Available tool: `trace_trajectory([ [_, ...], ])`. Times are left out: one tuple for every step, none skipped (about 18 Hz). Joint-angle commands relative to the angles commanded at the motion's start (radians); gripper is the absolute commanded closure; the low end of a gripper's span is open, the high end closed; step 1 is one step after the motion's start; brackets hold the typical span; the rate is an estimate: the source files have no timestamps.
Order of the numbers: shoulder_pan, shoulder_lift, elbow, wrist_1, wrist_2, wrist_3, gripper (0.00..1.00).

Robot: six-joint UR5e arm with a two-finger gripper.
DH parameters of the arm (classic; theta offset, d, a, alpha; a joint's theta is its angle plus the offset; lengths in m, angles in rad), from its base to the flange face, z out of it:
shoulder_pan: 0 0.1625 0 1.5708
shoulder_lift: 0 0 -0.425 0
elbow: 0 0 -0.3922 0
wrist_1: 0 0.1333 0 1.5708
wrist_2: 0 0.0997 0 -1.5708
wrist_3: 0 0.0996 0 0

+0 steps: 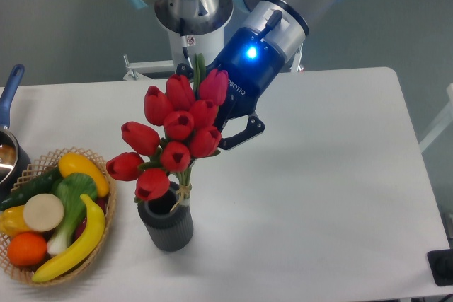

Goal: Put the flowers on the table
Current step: 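Grip the red tulip stems and begin lifting them from the black vase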

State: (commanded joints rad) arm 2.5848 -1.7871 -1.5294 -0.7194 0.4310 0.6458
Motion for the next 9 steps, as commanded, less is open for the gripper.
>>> trace_trajectory([
  [0.0,0.0,0.0,0.0,0.0,0.002,0.6],
  [0.0,0.0,-0.003,0.0,0.002,0.005,0.6],
  [0.0,0.0,-0.002,0.0,0.0,0.002,0.6],
  [-0.002,0.0,0.005,0.0,0.0,-0.002,0.6],
  [0.0,0.0,0.005,-0.002,0.0,-0.003,0.6],
  [0.003,0.0,0.002,-0.002,0.0,-0.003,0.6],
  [0.009,0.002,0.0,-0.002,0.0,-0.003,0.6],
  [0.015,0.002,-0.002,-0.003,-0.002,-0.003,0.6],
  [0.015,0.002,-0.002,-0.003,0.0,-0.005,0.6],
])
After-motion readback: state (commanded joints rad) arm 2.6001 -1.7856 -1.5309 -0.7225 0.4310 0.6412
